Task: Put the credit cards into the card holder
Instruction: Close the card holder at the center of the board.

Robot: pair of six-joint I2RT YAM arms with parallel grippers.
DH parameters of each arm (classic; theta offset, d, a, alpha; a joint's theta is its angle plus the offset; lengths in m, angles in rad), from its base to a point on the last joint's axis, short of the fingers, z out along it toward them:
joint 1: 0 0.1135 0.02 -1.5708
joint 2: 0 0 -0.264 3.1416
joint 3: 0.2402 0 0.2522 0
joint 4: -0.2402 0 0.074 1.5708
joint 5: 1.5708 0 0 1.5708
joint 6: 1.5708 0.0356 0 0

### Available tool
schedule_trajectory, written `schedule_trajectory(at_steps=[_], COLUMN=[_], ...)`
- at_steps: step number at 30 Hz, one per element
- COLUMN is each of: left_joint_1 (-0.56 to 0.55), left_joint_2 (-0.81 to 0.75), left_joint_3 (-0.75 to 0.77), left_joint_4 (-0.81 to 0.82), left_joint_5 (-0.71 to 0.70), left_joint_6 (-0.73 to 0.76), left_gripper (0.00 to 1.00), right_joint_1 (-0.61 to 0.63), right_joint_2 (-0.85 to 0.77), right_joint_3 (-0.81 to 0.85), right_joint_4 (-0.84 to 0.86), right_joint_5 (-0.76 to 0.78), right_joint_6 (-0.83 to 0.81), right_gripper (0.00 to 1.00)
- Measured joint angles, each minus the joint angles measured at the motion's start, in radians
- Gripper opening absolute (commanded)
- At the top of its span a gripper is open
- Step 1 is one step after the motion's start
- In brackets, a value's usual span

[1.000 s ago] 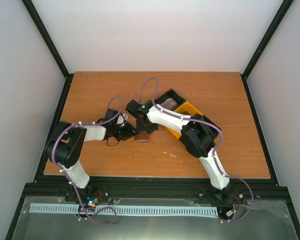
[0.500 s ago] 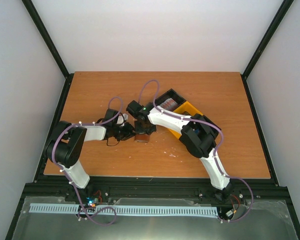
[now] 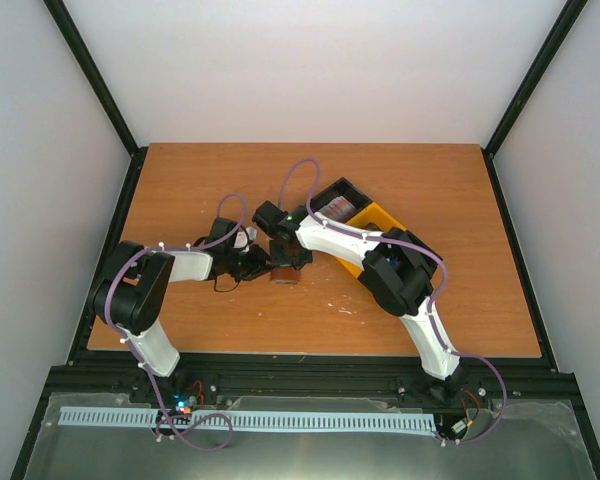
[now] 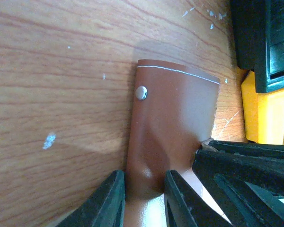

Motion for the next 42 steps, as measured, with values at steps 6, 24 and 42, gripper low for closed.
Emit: schedule_trajectory(at_steps=[6,24,42], left_joint_1=[0.0,0.0,0.0], left_joint_2=[0.001,0.008,0.016], left_joint_3=[0.0,0.001,0.002], left_joint_4=[0.002,0.013,0.025], left_joint_5=[0.0,0.007,0.02], left_joint_6=[0.001,0.002,0.01], left_gripper=[0.27,0.27,0.27], right_joint_1=[0.0,0.0,-0.002], right_joint_2=[0.0,-0.04,-0.18], right_joint_3=[0.0,-0.044,-0.324], right_joint_4=[0.012,0.053,0.246], right_joint_5=[-0.001,0.0,-0.031], right_joint_6=[0.007,0.026,0.114], right_gripper=[0.21,0.15,0.16])
